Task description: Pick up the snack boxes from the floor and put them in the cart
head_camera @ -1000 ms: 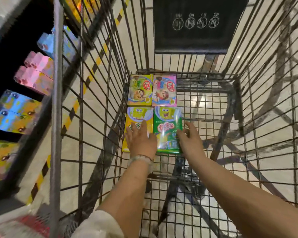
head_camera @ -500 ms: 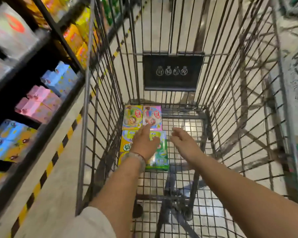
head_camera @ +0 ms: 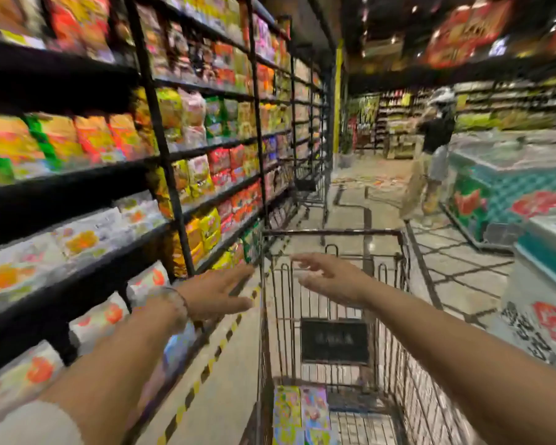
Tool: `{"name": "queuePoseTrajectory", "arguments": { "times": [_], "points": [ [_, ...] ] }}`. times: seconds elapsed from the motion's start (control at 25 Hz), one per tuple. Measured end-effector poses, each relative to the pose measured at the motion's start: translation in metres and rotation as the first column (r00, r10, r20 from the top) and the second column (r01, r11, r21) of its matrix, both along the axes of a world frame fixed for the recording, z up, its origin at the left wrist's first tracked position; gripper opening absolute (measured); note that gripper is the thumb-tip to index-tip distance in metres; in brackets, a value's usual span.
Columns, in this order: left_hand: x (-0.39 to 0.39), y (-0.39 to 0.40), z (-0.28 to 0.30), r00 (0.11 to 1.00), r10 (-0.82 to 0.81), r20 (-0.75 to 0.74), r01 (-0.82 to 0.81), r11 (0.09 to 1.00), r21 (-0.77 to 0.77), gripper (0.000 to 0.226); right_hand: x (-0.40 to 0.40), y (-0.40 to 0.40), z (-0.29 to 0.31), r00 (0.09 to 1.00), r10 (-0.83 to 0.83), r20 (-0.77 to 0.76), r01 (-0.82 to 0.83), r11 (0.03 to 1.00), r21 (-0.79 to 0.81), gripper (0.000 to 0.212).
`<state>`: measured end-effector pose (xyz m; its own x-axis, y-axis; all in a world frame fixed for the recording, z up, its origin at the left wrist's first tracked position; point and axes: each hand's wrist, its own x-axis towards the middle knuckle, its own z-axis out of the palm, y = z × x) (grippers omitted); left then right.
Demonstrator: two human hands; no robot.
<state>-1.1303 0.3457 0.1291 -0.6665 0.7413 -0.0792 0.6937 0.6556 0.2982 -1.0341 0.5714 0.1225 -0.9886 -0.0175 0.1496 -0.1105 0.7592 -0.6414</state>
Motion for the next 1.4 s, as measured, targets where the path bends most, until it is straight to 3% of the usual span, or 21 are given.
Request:
{"name": "queuePoseTrajectory", "arguments": {
  "times": [0.08, 0.12, 0.24, 0.36, 0.56, 0.84, 1.0, 1.16, 1.4],
  "points": [
    [0.023, -0.045, 0.062, 0.996, 0.020, -0.084, -0.016, 0.999, 0.048, 0.119, 0.014, -0.025, 0.054, 0.992, 0.121, -0.035, -0.114, 0.982, 0.149, 0.050],
    [0.042, -0.069, 0.087, 0.992, 0.041, -0.121, -0.032, 0.997, 0.077, 0.122, 0.021, -0.039, 0.076, 0.982, 0.185, -0.035, -0.175, 0.966, 0.191, 0.051],
    [0.110, -0.135, 0.139, 0.986, 0.141, -0.087, -0.125, 0.977, 0.172, 0.103, 0.038, -0.080, 0.120, 0.931, 0.361, -0.054, -0.336, 0.906, 0.258, 0.053],
    [0.200, -0.188, 0.154, 0.948, 0.306, -0.091, -0.282, 0.935, 0.215, 0.076, 0.059, -0.129, 0.136, 0.846, 0.526, -0.089, -0.468, 0.811, 0.352, 0.054],
    [0.360, -0.266, 0.132, 0.767, 0.618, -0.176, -0.600, 0.786, 0.149, 0.066, 0.132, -0.245, 0.123, 0.592, 0.805, -0.039, -0.749, 0.568, 0.341, 0.048],
    [0.654, -0.360, 0.129, 0.375, 0.904, -0.204, -0.914, 0.398, 0.085, 0.060, 0.324, -0.424, 0.122, 0.181, 0.983, -0.011, -0.907, 0.171, 0.385, 0.054],
    [0.843, -0.399, 0.121, 0.070, 0.988, -0.140, -0.994, 0.081, 0.076, 0.059, 0.462, -0.533, 0.112, -0.054, 0.998, -0.020, -0.917, -0.042, 0.397, 0.058],
    [1.023, -0.415, 0.113, -0.211, 0.963, -0.167, -0.977, -0.203, 0.064, 0.060, 0.615, -0.627, 0.103, -0.247, 0.969, -0.013, -0.917, -0.229, 0.327, 0.054],
    [1.226, -0.425, 0.073, -0.597, 0.801, -0.039, -0.797, -0.588, 0.138, 0.057, 0.828, -0.740, 0.068, -0.593, 0.804, 0.033, -0.754, -0.570, 0.326, 0.053]
  ]
}}
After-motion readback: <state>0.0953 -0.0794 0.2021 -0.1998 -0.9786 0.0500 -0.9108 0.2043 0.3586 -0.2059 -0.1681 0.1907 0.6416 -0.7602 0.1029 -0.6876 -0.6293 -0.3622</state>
